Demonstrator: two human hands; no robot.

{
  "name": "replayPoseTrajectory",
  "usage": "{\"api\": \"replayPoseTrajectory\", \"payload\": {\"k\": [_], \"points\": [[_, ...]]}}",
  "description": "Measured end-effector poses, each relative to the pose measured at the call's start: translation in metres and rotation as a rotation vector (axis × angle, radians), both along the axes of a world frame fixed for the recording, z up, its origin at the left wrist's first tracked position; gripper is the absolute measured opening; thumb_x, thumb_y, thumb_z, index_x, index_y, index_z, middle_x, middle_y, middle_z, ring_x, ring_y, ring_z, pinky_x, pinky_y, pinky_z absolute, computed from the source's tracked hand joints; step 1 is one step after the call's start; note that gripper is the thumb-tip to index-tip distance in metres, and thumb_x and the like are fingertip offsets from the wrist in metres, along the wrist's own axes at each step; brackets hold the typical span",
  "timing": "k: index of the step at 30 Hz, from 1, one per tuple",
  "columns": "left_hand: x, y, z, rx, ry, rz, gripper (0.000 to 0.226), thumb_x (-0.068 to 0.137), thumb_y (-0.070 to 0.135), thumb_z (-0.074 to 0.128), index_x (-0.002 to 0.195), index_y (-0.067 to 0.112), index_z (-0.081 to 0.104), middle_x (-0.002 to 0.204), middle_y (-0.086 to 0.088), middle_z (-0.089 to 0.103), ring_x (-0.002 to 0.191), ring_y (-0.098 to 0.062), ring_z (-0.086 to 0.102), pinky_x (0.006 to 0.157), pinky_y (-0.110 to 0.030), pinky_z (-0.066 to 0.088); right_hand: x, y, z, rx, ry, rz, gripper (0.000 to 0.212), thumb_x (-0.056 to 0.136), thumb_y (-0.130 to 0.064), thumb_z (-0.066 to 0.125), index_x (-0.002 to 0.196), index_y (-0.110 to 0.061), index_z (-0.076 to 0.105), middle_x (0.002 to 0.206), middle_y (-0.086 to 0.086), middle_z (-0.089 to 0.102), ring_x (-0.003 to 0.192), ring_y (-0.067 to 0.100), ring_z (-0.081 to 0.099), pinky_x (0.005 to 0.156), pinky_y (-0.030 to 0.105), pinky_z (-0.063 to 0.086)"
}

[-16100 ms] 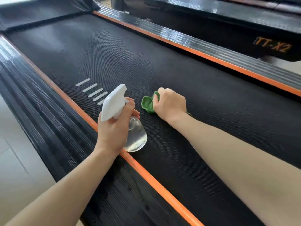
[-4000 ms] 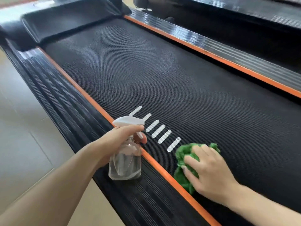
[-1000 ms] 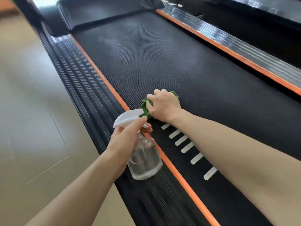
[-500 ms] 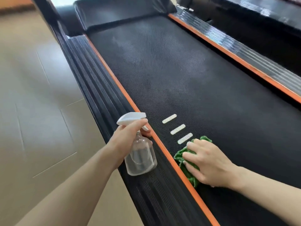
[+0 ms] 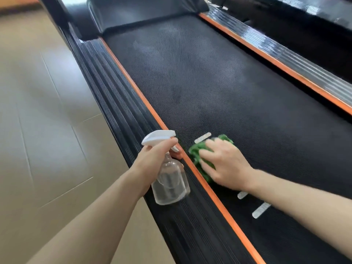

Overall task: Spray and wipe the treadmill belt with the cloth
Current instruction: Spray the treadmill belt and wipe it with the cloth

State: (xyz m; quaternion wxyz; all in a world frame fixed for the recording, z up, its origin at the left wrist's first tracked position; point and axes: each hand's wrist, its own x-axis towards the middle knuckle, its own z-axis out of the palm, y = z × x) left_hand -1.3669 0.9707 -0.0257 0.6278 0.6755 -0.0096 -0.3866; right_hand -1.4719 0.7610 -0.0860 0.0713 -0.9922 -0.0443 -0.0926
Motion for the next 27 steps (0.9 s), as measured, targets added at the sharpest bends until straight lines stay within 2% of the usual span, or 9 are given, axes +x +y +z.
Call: {"api": "replayPoseTrajectory", "payload": {"k": [4,7,10,11,13,16,19,23,27], "points": [[0.000,0.001,0.002,-0.008,0.006,-0.004,0.030,0.101,0.030,0.069,0.080,0.010,0.076,0.097,-0.021,0.080,0.085,-0.029,0.075,0.100,-0.055,0.061,-0.074,-0.012,0.013,-0.071,0.078,0.218,0.022,0.097,-0.037,0.051,0.082,-0.021,0.050,0.088,-0.001,0.048,0.075,0.020,0.041,0.064,0.038,0.041],[0.002,0.001,0.000,-0.012,-0.006,-0.019,0.032,0.101,0.030,0.067,0.077,0.010,0.075,0.095,-0.019,0.079,0.086,-0.029,0.074,0.101,-0.055,0.060,-0.053,-0.019,0.014,-0.124,0.087,0.370,0.018,0.095,-0.035,0.056,0.084,-0.020,0.052,0.089,0.001,0.051,0.076,0.022,0.044,0.067,0.036,0.041],[0.002,0.000,-0.001,-0.009,-0.007,-0.014,0.034,0.102,0.029,0.066,0.075,0.012,0.076,0.091,-0.016,0.078,0.087,-0.029,0.074,0.091,-0.048,0.064,-0.016,-0.024,0.014,-0.147,0.072,0.444,0.018,0.095,-0.033,0.056,0.086,-0.019,0.053,0.091,0.004,0.052,0.078,0.023,0.045,0.069,0.037,0.040],[0.002,0.000,-0.001,-0.008,0.001,-0.015,0.034,0.102,0.029,0.066,0.074,0.014,0.077,0.091,-0.015,0.078,0.087,-0.029,0.074,0.088,-0.047,0.065,-0.002,-0.023,0.012,-0.144,0.056,0.431,0.019,0.096,-0.034,0.054,0.086,-0.018,0.053,0.091,0.005,0.052,0.079,0.024,0.045,0.069,0.038,0.040],[0.001,0.000,0.001,-0.004,0.001,-0.011,0.034,0.102,0.030,0.068,0.072,0.017,0.078,0.089,-0.012,0.078,0.088,-0.029,0.075,0.092,-0.050,0.064,0.034,-0.018,0.008,-0.137,-0.002,0.337,0.022,0.098,-0.035,0.050,0.086,-0.017,0.053,0.091,0.007,0.052,0.079,0.027,0.046,0.069,0.039,0.040],[0.003,0.000,0.001,0.034,0.031,-0.008,0.032,0.099,0.033,0.071,0.072,0.019,0.079,0.092,-0.013,0.080,0.089,-0.029,0.076,0.096,-0.053,0.063,0.107,-0.012,-0.001,-0.056,-0.111,0.050,0.026,0.095,-0.036,0.047,0.083,-0.014,0.055,0.084,0.010,0.053,0.075,0.031,0.050,0.064,0.041,0.043],[0.006,-0.002,0.004,0.052,0.112,0.029,0.028,0.097,0.034,0.074,0.077,0.015,0.079,0.095,-0.016,0.081,0.082,-0.030,0.077,0.078,-0.040,0.064,0.163,-0.018,0.002,0.009,-0.112,-0.144,0.034,0.089,-0.038,0.041,0.077,-0.012,0.058,0.076,0.011,0.056,0.071,0.035,0.055,0.062,0.040,0.047],[0.012,-0.005,0.014,0.090,0.188,0.068,0.026,0.100,0.026,0.071,0.087,0.004,0.076,0.099,-0.022,0.080,0.081,-0.026,0.076,0.066,-0.029,0.062,0.130,-0.016,0.002,0.060,-0.174,-0.135,0.025,0.092,-0.034,0.051,0.078,-0.014,0.053,0.079,0.006,0.049,0.072,0.028,0.048,0.062,0.039,0.042],[0.026,-0.004,0.030,0.173,0.210,0.065,0.028,0.101,0.025,0.070,0.088,0.000,0.075,0.103,-0.028,0.077,0.077,-0.022,0.076,0.061,-0.026,0.060,0.051,-0.007,0.003,0.129,-0.072,-0.021,0.024,0.092,-0.035,0.057,0.078,-0.015,0.054,0.081,0.003,0.049,0.074,0.024,0.045,0.065,0.039,0.040]]}}
